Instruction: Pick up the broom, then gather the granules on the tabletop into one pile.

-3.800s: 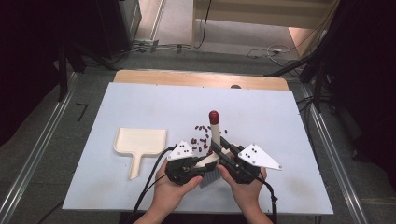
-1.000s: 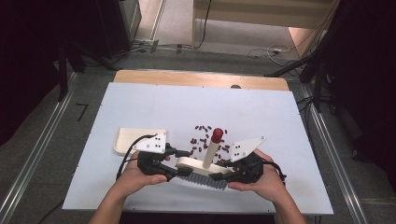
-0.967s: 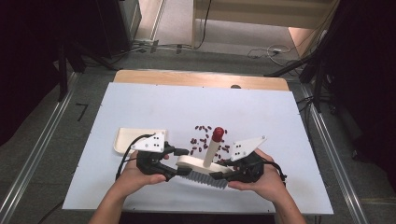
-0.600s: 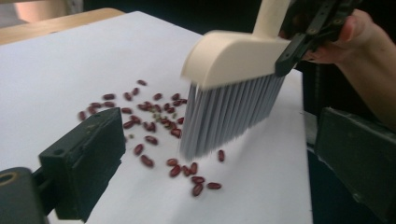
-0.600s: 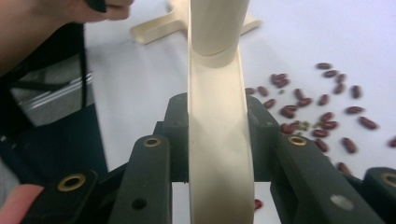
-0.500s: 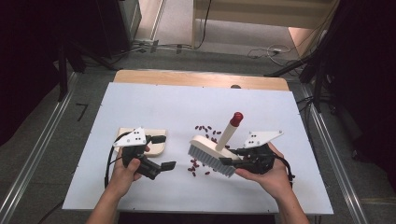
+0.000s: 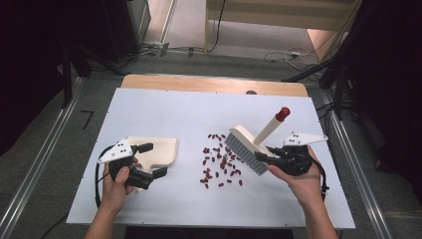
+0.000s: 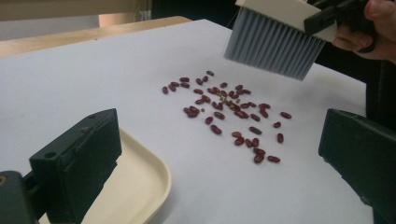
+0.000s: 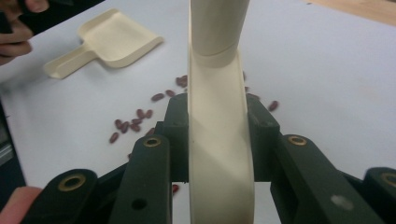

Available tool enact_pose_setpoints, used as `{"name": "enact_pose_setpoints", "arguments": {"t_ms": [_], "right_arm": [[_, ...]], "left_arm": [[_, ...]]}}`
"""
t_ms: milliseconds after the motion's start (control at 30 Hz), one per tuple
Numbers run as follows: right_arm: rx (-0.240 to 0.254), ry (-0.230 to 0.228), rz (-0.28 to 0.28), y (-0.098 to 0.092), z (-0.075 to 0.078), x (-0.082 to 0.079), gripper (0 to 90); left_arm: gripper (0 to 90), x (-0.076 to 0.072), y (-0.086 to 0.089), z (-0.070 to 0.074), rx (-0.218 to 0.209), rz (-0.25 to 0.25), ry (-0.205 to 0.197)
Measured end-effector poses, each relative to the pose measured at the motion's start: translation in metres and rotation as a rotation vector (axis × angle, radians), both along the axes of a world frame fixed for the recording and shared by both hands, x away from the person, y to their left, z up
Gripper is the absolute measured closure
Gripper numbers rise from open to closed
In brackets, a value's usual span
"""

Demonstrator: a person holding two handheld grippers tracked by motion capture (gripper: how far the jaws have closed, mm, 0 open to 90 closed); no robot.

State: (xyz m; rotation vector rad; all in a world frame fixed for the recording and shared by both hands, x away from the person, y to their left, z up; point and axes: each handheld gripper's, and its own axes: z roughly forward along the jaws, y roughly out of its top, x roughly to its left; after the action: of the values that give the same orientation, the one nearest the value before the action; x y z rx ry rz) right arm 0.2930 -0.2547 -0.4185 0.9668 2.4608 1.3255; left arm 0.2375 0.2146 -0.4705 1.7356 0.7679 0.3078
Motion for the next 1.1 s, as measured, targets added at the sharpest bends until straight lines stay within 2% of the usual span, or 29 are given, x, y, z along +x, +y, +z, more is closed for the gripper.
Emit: {"name": "enact_pose_setpoints", "arguments": {"t_ms": [233,333,467,533,700,867,1000,1100], "right_arm": [[-0.006,-0.017,-0.069,-0.016,0.000,0.004,65.9],[-0.003,-0.024,-0.105,-0.021,0.000,0.006,65.9],[-0.007,-0.029,-0.157,-0.026,-0.002,0.010,65.9],[-0.005,-0.028,-0.157,-0.027,-0.004,0.013,65.9],[-0.042,-0.026,-0.218,-0.030,-0.009,0.021,65.9],[-0.089,-0.018,-0.272,-0.027,-0.016,0.037,65.9],[-0.122,-0.013,-0.283,-0.021,-0.023,0.048,66.0],[-0.132,-0.013,-0.288,-0.015,-0.026,0.054,65.9]], "left_arm": [[0.0,-0.003,0.021,-0.007,-0.026,0.061,-0.008],[0.0,-0.008,0.024,-0.011,-0.015,0.078,-0.019],[0.0,-0.013,0.031,-0.020,-0.017,0.103,-0.008],[0.0,-0.016,0.037,-0.024,-0.033,0.120,-0.008],[0.0,-0.023,0.048,-0.030,-0.051,0.158,-0.030],[0.0,-0.022,0.052,-0.036,-0.063,0.177,-0.028],[0.0,-0.021,0.051,-0.040,-0.051,0.172,-0.028],[0.0,-0.022,0.051,-0.040,-0.065,0.173,-0.042]]}}
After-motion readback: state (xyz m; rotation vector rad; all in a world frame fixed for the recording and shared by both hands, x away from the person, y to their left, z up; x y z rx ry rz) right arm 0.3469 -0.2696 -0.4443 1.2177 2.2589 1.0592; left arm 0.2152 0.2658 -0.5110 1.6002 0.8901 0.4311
